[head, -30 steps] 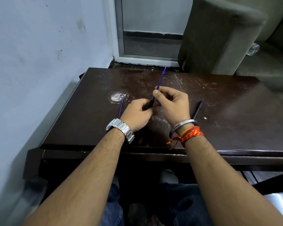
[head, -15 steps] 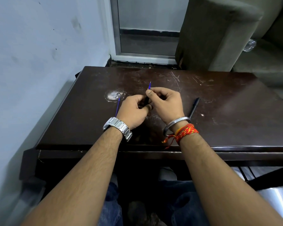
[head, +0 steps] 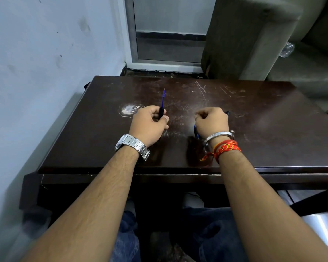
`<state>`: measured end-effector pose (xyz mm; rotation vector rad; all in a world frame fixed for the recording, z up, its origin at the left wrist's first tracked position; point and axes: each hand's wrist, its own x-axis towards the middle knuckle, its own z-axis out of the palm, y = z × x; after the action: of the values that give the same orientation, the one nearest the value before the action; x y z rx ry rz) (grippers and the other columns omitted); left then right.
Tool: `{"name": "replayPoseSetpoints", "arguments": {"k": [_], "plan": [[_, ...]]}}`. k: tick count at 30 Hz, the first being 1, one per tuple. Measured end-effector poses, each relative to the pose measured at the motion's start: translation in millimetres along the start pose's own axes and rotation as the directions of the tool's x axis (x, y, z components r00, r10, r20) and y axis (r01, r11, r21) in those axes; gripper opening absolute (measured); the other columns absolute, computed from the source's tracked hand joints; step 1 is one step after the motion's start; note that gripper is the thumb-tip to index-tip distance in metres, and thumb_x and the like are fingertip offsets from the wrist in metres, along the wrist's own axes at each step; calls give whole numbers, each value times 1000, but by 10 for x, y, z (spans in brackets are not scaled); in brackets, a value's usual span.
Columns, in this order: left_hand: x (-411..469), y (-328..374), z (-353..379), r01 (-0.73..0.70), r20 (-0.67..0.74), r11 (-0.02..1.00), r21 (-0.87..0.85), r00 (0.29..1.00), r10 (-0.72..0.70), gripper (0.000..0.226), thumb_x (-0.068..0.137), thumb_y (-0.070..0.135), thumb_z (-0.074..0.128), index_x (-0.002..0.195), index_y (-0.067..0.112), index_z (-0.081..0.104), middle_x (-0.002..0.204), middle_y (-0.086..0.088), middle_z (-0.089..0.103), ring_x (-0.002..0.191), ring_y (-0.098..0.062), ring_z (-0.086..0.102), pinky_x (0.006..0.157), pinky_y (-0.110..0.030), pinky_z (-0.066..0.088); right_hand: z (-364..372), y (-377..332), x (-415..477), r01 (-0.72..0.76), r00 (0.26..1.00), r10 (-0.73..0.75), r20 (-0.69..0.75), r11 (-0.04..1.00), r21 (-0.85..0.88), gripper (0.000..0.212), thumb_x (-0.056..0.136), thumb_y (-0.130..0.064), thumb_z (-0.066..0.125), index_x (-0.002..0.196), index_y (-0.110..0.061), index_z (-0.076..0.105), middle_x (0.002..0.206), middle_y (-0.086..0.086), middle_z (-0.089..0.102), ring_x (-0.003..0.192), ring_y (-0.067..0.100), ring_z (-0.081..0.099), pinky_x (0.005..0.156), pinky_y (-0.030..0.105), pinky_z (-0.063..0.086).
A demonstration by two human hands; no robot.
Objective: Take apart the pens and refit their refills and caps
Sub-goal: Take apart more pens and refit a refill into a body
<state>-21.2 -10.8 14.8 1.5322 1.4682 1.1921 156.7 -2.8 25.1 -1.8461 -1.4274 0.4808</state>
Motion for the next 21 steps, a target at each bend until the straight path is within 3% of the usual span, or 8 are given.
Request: {"name": "replayPoseSetpoints", "arguments": {"k": [3, 6, 9, 15, 18, 21], "plan": [[-7, -1, -7, -3, 4, 1000, 5, 1000, 3, 11, 90, 14, 69, 92, 24, 65, 82, 9, 71, 64, -1, 72, 62, -11, 54, -36, 40, 39, -36, 999, 36, 4, 999, -39, 18, 89, -10, 59, 93, -9, 77, 96, 10, 74, 95, 25, 67, 82, 21, 46], [-5, -3, -15, -3, 2, 1000, 20, 1000, 3, 11, 89, 15, 69, 91, 26, 65, 80, 10, 72, 64, -1, 72, 65, -12, 55, -36, 80, 30, 0, 995, 19, 98, 982, -190, 13, 84, -16, 68, 85, -6, 77, 85, 11, 71, 94, 29, 65, 82, 25, 49], [-10, -8, -6, 9, 21, 1000, 17, 1000, -9, 11, 89, 15, 69, 93, 25, 66, 82, 8, 72, 64, -1, 72, 65, -12, 55, 0, 61, 26, 58, 983, 1, 185, 948, -313, 18, 80, -21, 75, 89, -5, 77, 92, 13, 74, 95, 29, 66, 87, 33, 55], [-20, -22, -9, 14, 43, 1000, 21, 999, -15, 11, 89, 14, 69, 94, 23, 67, 79, 8, 73, 64, 0, 72, 62, -9, 53, 35, 44, 51, 67, 975, 30, 220, 905, -419, 26, 81, -27, 76, 94, -5, 75, 95, 15, 72, 92, 29, 67, 86, 37, 57], [-18, -32, -2, 19, 45, 999, 28, 999, -21, 11, 88, 14, 69, 95, 22, 67, 80, 8, 73, 64, -1, 72, 63, -10, 53, 51, 56, 39, 27, 972, 72, 222, 908, -417, 22, 84, -25, 71, 95, -6, 74, 96, 17, 70, 88, 31, 67, 83, 38, 58], [-29, -45, 11, 20, 52, 999, 30, 998, -22, 11, 87, 14, 70, 96, 21, 69, 79, 7, 74, 65, -1, 73, 62, -9, 52, 64, 50, 30, 35, 987, 16, 160, 950, -310, 18, 86, -22, 69, 89, -5, 75, 90, 14, 72, 84, 27, 67, 82, 38, 57]]}}
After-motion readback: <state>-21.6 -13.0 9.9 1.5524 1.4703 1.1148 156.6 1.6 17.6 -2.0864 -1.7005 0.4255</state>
